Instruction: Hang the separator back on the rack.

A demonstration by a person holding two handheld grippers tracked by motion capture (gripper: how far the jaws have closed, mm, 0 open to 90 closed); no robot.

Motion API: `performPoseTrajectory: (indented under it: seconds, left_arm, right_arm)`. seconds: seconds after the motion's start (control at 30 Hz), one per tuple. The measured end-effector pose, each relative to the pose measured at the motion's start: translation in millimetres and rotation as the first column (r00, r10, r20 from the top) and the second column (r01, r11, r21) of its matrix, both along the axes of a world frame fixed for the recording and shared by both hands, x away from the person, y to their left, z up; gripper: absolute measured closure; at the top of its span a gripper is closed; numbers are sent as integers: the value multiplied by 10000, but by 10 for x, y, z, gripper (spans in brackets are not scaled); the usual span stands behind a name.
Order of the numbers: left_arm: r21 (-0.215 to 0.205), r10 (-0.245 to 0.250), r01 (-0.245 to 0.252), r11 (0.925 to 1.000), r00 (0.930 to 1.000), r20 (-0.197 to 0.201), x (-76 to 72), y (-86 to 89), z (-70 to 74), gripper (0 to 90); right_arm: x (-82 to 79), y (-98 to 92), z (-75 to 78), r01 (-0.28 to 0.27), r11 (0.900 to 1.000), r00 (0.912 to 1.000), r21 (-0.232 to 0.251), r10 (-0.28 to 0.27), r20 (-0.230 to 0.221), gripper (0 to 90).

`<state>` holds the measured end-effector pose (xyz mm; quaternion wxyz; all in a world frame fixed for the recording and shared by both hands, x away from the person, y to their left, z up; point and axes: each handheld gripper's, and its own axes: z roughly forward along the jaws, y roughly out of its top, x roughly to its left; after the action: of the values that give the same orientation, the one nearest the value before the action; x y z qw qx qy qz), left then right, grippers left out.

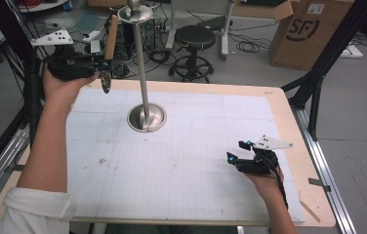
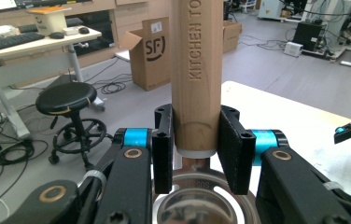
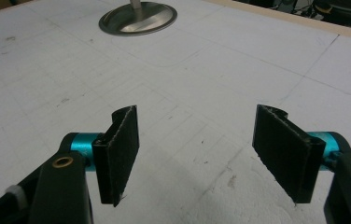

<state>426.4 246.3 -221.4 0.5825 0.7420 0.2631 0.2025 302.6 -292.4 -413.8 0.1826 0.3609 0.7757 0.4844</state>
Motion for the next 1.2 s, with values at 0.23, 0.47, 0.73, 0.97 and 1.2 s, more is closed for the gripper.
performPoseTrajectory:
  seconds: [0.23,0.47,0.73,0.97,1.2]
  left_arm:
    - [15,-123,124,9999,9998,-167,39,-62,-28,688]
    - [-31,-257,257,9997,9993,-261,44,-54,-30,664]
    - [45,69,-66,10000,9985,-550,17,19,-12,478]
    - [982,420,-354,9945,9969,-660,-93,6,32,303]
    - [1211,249,-175,9925,9979,-594,-254,35,45,256]
  right_arm:
    - [2,9,-2,4,10000,10000,-16,-4,13,306]
    - [1,4,2,-21,10000,10000,-3,21,35,307]
    - [-1,14,1,-57,10000,10000,1,57,19,307]
    - [-1,20,3,-76,10000,10000,17,76,15,307]
    - [0,28,3,-139,9999,9999,10,139,10,308]
